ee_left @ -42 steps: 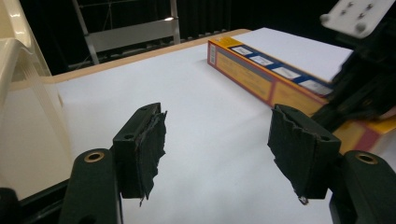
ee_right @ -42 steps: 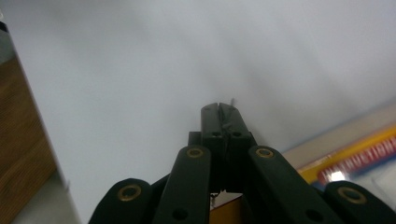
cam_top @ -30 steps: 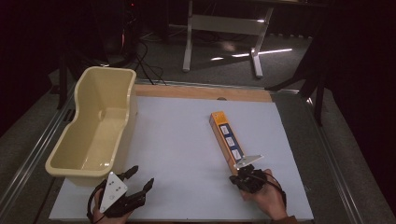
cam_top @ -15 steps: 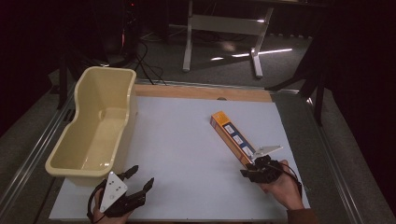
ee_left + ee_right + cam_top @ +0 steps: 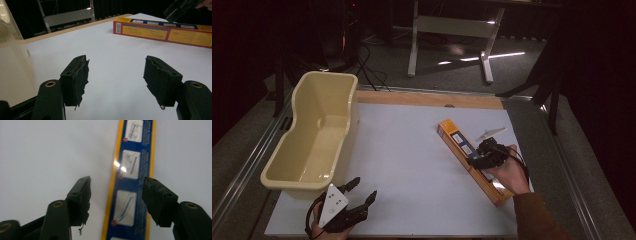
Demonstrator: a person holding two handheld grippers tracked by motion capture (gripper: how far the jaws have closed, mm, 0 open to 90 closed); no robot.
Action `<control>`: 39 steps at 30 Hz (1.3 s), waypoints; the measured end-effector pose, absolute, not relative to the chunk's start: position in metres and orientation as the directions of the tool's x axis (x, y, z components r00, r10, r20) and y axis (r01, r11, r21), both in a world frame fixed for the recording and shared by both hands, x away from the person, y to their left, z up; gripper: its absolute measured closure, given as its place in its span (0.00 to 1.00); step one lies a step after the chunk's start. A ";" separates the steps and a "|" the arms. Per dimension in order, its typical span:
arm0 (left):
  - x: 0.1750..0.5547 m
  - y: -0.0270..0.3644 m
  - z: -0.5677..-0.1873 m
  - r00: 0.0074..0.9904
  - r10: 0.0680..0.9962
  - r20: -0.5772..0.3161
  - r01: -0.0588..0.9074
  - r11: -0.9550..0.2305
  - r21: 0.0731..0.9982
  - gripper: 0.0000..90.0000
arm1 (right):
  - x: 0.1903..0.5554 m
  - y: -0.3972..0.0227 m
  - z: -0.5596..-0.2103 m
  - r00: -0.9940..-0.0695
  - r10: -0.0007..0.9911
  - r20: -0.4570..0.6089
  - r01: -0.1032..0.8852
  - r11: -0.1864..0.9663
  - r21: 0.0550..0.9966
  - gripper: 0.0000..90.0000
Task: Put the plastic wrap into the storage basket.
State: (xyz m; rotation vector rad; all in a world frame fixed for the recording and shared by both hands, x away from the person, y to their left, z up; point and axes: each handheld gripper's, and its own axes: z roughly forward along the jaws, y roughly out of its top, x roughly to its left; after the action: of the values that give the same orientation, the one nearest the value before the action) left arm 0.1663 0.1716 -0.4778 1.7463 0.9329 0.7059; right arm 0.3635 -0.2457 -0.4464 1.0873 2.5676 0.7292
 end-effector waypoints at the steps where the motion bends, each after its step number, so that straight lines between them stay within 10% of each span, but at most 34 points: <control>1: 0.166 0.172 -0.478 0.533 0.845 0.038 0.266 -0.210 0.941 0.40 | 0.367 -0.245 -0.446 -0.685 0.727 -0.045 0.600 0.598 0.531 0.42; 10: 0.167 0.172 -0.478 0.536 0.844 0.035 0.270 -0.210 0.940 0.39 | 0.402 -0.234 -0.457 -0.669 0.743 -0.020 0.672 0.616 0.411 0.31; 39: 0.167 0.172 -0.478 0.537 0.843 0.034 0.272 -0.211 0.939 0.39 | 0.442 -0.211 -0.479 -0.600 0.799 0.038 0.798 0.595 0.094 0.43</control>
State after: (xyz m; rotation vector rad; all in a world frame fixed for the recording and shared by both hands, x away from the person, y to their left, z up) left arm 0.1673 0.1716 -0.4783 1.7516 0.9339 0.6973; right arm 0.4418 -0.2112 -0.4794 1.4008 2.7981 0.1583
